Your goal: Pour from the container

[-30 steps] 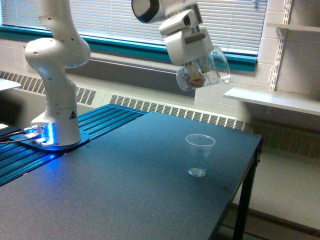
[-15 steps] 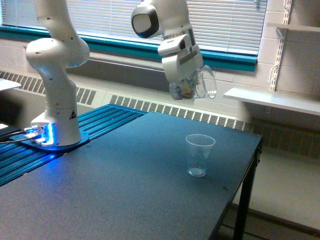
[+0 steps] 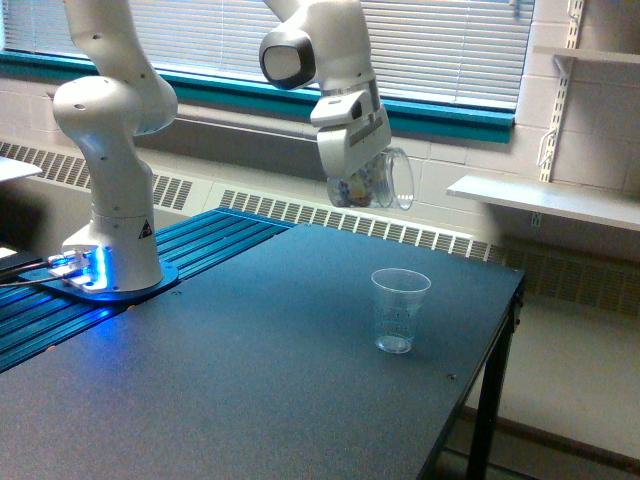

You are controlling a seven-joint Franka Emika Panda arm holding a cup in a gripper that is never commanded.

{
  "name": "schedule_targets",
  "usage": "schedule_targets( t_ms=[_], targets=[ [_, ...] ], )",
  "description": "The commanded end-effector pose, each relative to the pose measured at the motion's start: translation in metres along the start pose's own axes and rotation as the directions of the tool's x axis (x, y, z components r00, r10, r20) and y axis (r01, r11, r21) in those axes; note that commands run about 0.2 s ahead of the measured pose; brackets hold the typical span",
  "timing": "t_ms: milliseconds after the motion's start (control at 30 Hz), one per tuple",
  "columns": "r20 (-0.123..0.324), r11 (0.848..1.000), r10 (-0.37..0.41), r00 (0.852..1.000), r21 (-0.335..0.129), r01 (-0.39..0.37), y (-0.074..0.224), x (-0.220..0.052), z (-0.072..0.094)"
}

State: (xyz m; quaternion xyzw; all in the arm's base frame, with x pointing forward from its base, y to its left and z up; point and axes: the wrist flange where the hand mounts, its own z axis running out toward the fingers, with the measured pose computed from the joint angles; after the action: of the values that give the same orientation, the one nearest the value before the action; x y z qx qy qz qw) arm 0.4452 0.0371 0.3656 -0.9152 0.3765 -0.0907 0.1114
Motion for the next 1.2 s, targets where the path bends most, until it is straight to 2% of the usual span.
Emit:
schedule_targets(
  t_ms=[33,333,467,667,933,1200],
  targets=[
    [0.029,0.997,0.071,0.997,-0.033,-0.07,0.017,0.002,0.017],
    [0.05,0.988,0.134,0.99,-0.086,-0.129,0.041,0.011,0.037],
    [0.065,0.982,0.183,0.981,-0.063,-0.179,0.048,0.018,0.041],
    [0.04,0.969,0.238,0.97,-0.077,-0.235,0.055,0.025,0.042],
    [0.011,0.966,0.242,0.97,-0.093,-0.24,0.05,0.023,0.041],
    [0.035,0.963,0.244,0.969,-0.123,-0.238,0.045,0.015,0.047]
  ],
)
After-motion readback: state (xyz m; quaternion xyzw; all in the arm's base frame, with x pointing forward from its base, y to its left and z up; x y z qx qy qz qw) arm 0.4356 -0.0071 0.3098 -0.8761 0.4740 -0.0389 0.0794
